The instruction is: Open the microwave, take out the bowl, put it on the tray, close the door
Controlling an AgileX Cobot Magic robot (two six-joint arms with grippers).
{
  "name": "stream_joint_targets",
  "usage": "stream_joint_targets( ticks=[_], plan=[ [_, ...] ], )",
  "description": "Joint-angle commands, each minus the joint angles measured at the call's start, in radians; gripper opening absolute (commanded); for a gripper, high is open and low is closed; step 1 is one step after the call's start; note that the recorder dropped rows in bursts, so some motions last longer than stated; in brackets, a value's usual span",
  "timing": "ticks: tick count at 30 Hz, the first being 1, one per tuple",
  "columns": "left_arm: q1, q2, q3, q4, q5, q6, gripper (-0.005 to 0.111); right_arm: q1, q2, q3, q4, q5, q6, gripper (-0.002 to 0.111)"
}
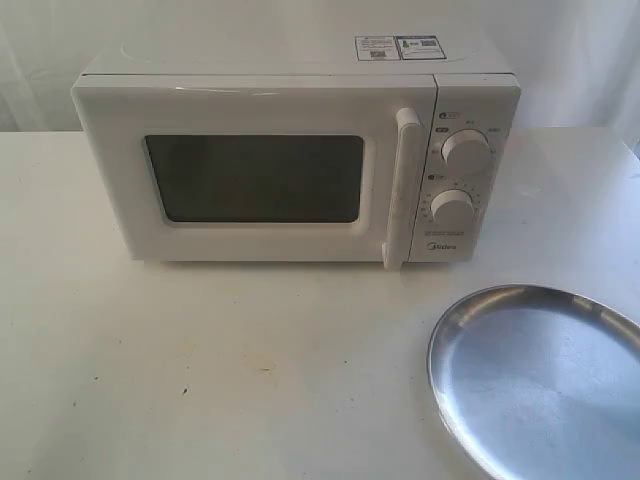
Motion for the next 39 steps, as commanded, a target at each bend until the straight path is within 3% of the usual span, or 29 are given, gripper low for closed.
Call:
stream_joint_targets(
  ticks=[1,8,15,20,23,28,33,39],
  plan=[
    [-0.004,-0.002,-0.003,-0.008,-0.004,0.000,0.000,-0.009,-0.006,0.005,0.002,-0.007,0.004,0.000],
    [-0.004,-0.002,-0.003,-0.008,-0.004,0.000,0.000,-0.009,-0.006,0.005,0.002,-0.091,0.037,0.000],
    [-0.004,-0.002,-0.003,-0.008,-0.004,0.000,0.000,-0.009,-0.006,0.005,0.003,-0.203,0.436,0.000],
    [-0.004,-0.002,-0.003,-0.008,-0.004,0.000,0.000,-0.009,-0.006,0.005,-0.008,-0.345,0.546,0.000],
    [-0.004,-0.002,-0.003,-0.008,-0.004,0.000,0.000,-0.009,-0.006,0.005,-0.209,-0.442,0.697,0.000],
    [-0.004,-0.002,-0.003,-0.008,-0.004,0.000,0.000,-0.009,0.045,-0.073,-0.662,-0.781,1.009,0.000],
    [-0.004,-0.002,-0.003,-0.008,-0.004,0.000,0.000,-0.009,0.269,-0.275,-0.844,-0.728,1.022,0.000],
    [-0.004,-0.002,-0.003,-0.008,-0.004,0.000,0.000,-0.009,0.722,-0.407,-0.964,-0.731,0.976,0.000]
  ],
)
